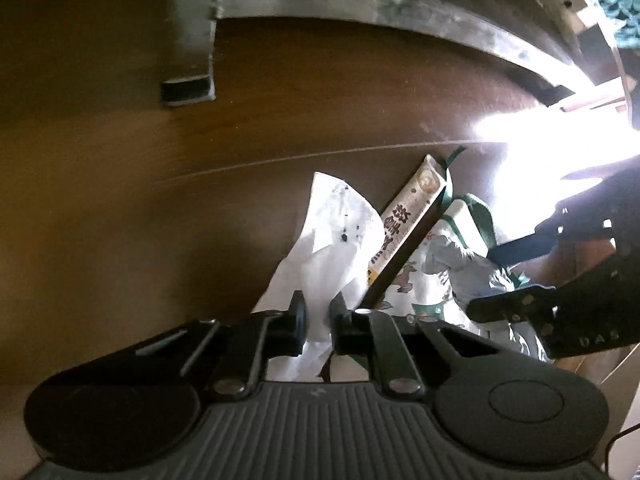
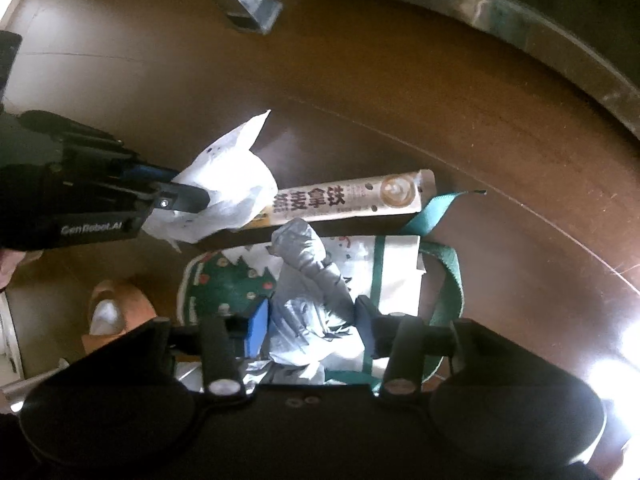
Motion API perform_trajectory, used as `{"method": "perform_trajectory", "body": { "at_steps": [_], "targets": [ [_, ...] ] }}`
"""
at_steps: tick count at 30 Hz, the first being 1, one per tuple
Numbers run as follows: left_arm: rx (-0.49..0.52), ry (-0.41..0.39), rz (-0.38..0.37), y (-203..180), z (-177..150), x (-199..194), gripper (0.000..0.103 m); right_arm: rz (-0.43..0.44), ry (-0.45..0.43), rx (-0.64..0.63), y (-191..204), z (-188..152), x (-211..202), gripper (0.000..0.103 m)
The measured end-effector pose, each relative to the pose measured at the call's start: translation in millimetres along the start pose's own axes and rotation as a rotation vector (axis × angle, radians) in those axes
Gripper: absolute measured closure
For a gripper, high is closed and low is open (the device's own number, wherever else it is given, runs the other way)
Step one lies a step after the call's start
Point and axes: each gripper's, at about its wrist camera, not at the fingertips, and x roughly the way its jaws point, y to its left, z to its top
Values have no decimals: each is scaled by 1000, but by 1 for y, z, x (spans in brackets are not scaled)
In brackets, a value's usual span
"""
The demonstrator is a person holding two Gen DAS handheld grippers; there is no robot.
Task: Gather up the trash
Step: 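Lift and carry the white paper and grey plastic bag over the teal bin with both tools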
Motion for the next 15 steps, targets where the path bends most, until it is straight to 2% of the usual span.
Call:
{"method": "perform_trajectory", "body": {
  "at_steps": [6, 9, 12, 15],
  "targets": [
    [-8, -37, 0, -6, -7, -30, 95, -2, -68, 25, 8, -16, -43, 59],
    [26, -74, 25, -16, -7, -54, 96, 2, -110, 58, 9, -26, -75, 59],
    [56, -118, 20, -30, -5, -81, 96, -12, -153, 92, 9, -36, -111, 59],
    [131, -165, 17, -54, -3, -113, 96, -20, -210, 108, 9, -51, -151, 59]
  ]
}}
